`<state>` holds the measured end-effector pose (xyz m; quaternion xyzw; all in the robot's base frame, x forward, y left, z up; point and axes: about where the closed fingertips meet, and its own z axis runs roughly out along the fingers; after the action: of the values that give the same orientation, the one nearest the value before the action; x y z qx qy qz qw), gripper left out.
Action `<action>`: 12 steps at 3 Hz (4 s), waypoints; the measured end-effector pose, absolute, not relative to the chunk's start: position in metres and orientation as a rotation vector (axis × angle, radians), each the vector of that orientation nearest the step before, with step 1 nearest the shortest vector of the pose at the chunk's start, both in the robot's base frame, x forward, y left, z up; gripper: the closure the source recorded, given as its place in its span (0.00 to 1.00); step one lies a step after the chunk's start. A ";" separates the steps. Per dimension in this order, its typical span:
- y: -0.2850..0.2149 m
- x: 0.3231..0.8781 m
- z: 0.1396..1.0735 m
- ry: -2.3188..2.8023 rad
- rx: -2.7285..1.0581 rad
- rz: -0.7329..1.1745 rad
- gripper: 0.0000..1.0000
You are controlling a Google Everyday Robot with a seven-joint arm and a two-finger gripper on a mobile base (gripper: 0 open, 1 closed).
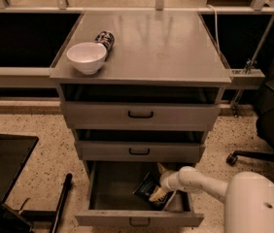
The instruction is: Pick blue chip bag from bottom drawer and place on counter
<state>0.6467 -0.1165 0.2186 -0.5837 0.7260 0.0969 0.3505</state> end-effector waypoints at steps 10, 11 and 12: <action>-0.151 0.650 0.185 1.946 -1.399 0.124 1.00; -0.177 0.662 0.273 1.838 -1.360 -0.070 1.00; -0.197 0.668 0.366 1.745 -1.353 -0.278 1.00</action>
Offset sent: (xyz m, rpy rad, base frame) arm 0.0000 -0.0204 -0.0648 -0.1836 -0.0112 -0.1130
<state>0.6684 -0.1974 0.3665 -0.5453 0.7032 -0.1121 0.4423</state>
